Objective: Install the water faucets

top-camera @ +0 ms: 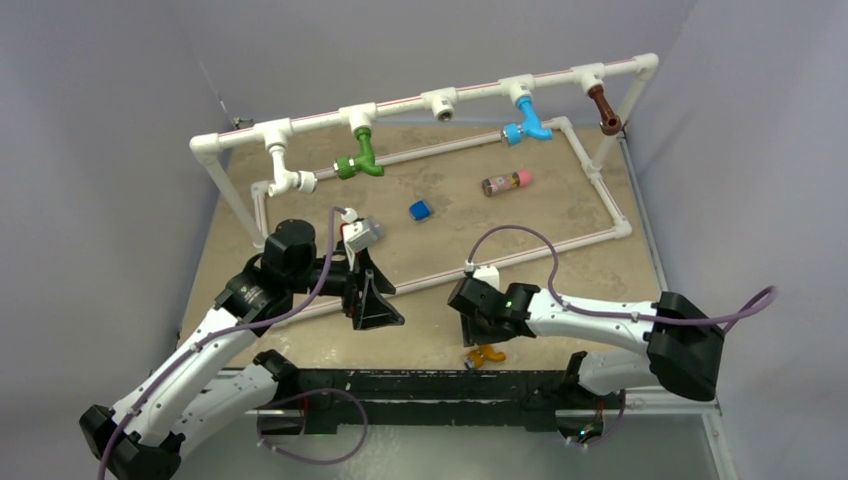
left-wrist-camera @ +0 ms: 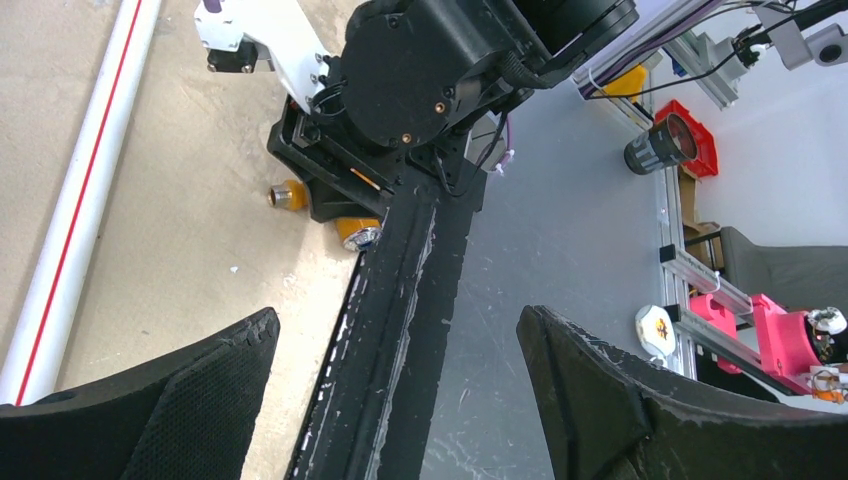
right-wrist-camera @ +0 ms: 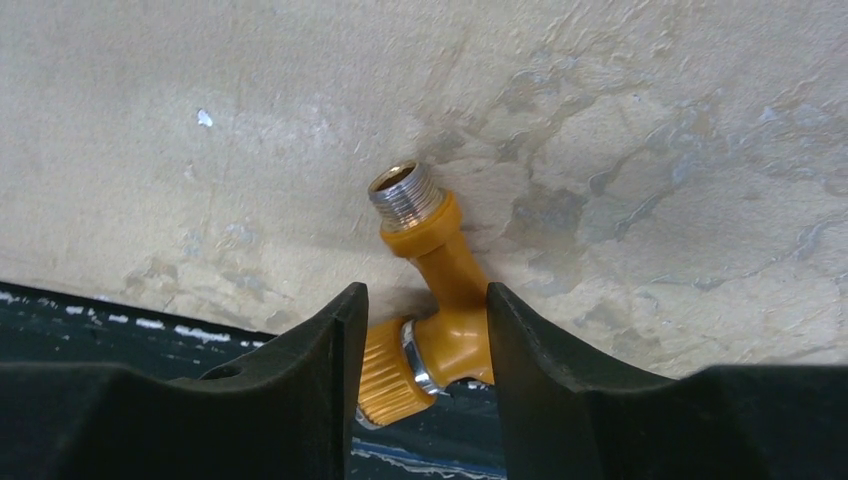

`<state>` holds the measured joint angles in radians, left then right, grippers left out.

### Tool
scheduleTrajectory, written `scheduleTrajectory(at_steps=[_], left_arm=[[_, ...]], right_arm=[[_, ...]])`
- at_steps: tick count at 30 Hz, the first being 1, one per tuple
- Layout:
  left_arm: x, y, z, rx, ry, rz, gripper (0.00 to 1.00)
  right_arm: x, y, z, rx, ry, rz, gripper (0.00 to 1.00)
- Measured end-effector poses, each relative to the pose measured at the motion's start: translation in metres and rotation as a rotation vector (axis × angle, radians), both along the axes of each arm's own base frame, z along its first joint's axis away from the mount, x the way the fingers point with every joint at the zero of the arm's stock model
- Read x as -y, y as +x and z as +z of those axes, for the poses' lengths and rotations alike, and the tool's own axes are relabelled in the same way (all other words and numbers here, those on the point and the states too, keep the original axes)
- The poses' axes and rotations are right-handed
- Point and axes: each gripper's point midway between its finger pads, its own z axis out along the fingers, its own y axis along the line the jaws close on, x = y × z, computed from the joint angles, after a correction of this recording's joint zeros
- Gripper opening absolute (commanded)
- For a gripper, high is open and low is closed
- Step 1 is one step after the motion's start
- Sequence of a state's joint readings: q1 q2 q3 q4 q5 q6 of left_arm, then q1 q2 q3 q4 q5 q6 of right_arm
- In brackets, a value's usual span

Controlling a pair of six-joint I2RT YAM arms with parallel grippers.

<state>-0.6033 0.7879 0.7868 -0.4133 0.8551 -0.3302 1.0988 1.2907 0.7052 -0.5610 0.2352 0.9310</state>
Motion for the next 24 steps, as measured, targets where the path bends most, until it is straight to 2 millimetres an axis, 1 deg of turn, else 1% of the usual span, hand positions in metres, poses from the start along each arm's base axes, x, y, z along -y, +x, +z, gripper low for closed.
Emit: scheduleTrajectory(at_steps=[4,10,12,17,24], left_arm=[[0.000,0.000,0.000,0.001,-0.001,0.001,0.89],[0.000,0.000,0.000,0.002,0.001,0.004,0.89],[0.000,0.001,0.000,0.003,0.001,0.006,0.89],[-0.001,0.004,-0.002,0.004,0.010,0.026,0.89],[-0.003,0.012,-0.009,-0.023,0.045,0.083,0.89]], right_arm=[[0.002,0.003,-0.005,0.010,-0.025,-0.014,0.46],[0.006,0.007,-0.015,0.016,-0.073,-0.025,0.36],[0.006,0.008,-0.017,0.021,-0.080,-0.024,0.27],[0.004,0.009,-0.017,0.031,-0.078,-0.017,0.00],[-0.002,0.011,-0.013,0.043,-0.047,-0.010,0.00]])
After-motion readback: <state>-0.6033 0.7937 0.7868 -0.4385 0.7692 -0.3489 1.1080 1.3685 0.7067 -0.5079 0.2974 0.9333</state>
